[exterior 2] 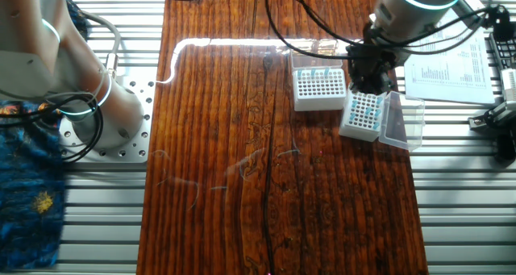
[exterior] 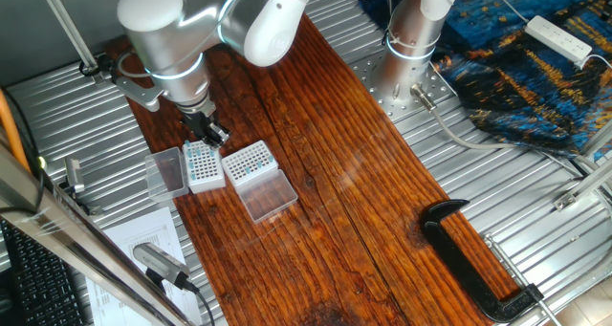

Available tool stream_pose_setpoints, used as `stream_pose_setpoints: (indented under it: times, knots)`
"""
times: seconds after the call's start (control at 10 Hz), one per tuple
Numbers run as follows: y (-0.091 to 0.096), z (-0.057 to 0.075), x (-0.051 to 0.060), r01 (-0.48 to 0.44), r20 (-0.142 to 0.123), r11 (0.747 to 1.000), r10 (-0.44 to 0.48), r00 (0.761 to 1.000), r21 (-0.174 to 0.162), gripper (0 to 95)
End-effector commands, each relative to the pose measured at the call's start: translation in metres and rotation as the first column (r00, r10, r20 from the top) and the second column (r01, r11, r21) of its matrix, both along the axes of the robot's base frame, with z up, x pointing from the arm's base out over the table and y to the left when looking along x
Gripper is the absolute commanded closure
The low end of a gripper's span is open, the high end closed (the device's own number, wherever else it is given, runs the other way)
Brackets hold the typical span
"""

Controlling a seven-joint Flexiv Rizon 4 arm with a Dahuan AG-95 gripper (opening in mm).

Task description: Transfer all medium pipette tips from one holder to another

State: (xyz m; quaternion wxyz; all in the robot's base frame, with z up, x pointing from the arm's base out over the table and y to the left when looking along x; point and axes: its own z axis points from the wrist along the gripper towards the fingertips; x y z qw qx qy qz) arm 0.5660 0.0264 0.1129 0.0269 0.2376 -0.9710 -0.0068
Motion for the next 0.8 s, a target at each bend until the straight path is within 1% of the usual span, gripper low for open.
stream_pose_setpoints:
  times: [0.1, 0.2, 0.3, 0.4, 0.5, 0.8]
  knots:
    - [0.003, -0.004, 0.008, -0.008, 0.001, 1.000, 0.008, 1.000, 0.004, 95.0]
    - [0.006, -0.005, 0.012, -0.012, 0.003, 1.000, 0.012, 1.000, 0.004, 95.0]
    - [0.008, -0.007, 0.016, -0.020, 0.005, 1.000, 0.020, 1.000, 0.004, 76.0]
    - [0.010, -0.010, 0.020, -0.025, 0.008, 1.000, 0.024, 1.000, 0.003, 76.0]
    - [0.013, -0.014, 0.029, -0.028, 0.019, 1.000, 0.028, 0.999, 0.005, 76.0]
    - [0.016, -0.021, 0.041, -0.037, 0.028, 0.999, 0.037, 0.999, -0.003, 76.0]
